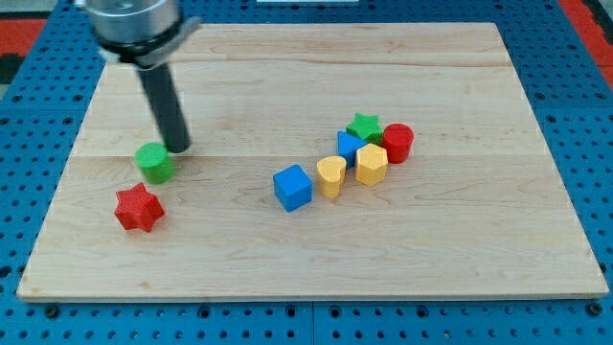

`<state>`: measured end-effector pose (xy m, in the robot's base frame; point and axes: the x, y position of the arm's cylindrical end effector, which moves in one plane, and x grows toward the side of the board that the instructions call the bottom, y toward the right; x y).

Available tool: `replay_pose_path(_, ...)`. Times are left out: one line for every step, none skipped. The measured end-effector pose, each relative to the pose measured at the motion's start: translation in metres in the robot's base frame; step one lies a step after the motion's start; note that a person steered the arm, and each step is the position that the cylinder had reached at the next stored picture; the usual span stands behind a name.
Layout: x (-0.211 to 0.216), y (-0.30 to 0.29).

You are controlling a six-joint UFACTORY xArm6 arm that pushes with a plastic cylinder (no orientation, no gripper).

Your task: Push green star into the green circle

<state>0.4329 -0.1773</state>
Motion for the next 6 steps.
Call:
replay_pose_path(0.023, -0.005)
replay_pose_path(-0.002, 0.017)
replay_pose_path(-0.073, 0.090)
replay_pose_path(-0.115, 0.202)
replay_pose_path(-0.093, 0.269)
replay_pose_path(-0.035, 0.283)
